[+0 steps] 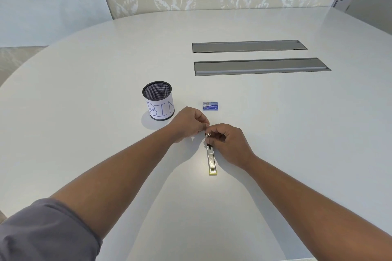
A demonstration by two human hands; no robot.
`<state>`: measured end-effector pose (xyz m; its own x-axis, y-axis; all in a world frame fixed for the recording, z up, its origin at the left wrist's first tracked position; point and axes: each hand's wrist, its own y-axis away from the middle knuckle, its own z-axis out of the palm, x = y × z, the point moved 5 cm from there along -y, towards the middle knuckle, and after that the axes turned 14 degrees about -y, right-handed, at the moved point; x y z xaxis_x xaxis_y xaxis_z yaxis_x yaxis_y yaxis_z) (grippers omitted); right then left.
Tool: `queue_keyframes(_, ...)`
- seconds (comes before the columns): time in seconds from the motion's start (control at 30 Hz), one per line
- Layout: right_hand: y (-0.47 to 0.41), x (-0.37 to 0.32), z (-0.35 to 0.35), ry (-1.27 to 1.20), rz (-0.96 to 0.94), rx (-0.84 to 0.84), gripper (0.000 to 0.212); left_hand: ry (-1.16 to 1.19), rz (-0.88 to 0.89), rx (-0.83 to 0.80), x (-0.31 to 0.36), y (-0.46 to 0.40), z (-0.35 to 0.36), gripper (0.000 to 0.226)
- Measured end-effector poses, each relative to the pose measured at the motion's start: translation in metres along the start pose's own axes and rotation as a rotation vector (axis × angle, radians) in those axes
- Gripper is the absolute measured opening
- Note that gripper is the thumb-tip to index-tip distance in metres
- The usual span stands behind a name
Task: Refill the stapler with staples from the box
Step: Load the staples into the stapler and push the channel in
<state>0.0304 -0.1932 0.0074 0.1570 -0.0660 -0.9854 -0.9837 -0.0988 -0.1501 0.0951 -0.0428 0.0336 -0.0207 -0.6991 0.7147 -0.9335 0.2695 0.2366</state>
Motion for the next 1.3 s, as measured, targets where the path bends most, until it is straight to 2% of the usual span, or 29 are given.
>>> queue_keyframes(0.47, 0.0018, -0.0055, -0.0017, 0.062, -0.041, 0.044, 0.028, -0.059, 0.022, 0.055, -0.0061, -0.0009, 0.0011, 0.008)
queue_keyframes(0.6, 0.0014, -0.0062, -0.002, 0.076, -0.045, 0.042, 0.028, -0.046, 0.002, 0.025, -0.0049, -0.0002, 0.0032, 0.012)
queue_keyframes(0.77, 0.0015, -0.0063, -0.0022, 0.079, -0.045, 0.046, 0.027, -0.012, -0.049, -0.042, -0.0055, -0.0002, 0.0045, 0.052)
queue_keyframes(0.87, 0.0012, -0.0056, -0.0027, 0.074, -0.043, 0.048, 0.027, -0.007, -0.06, -0.057, -0.0051, -0.0015, 0.0049, 0.06)
queue_keyframes(1.3, 0.0024, -0.0077, -0.0013, 0.066, -0.048, 0.045, 0.023, 0.017, -0.068, 0.007, -0.01, -0.0027, 0.0077, 0.042)
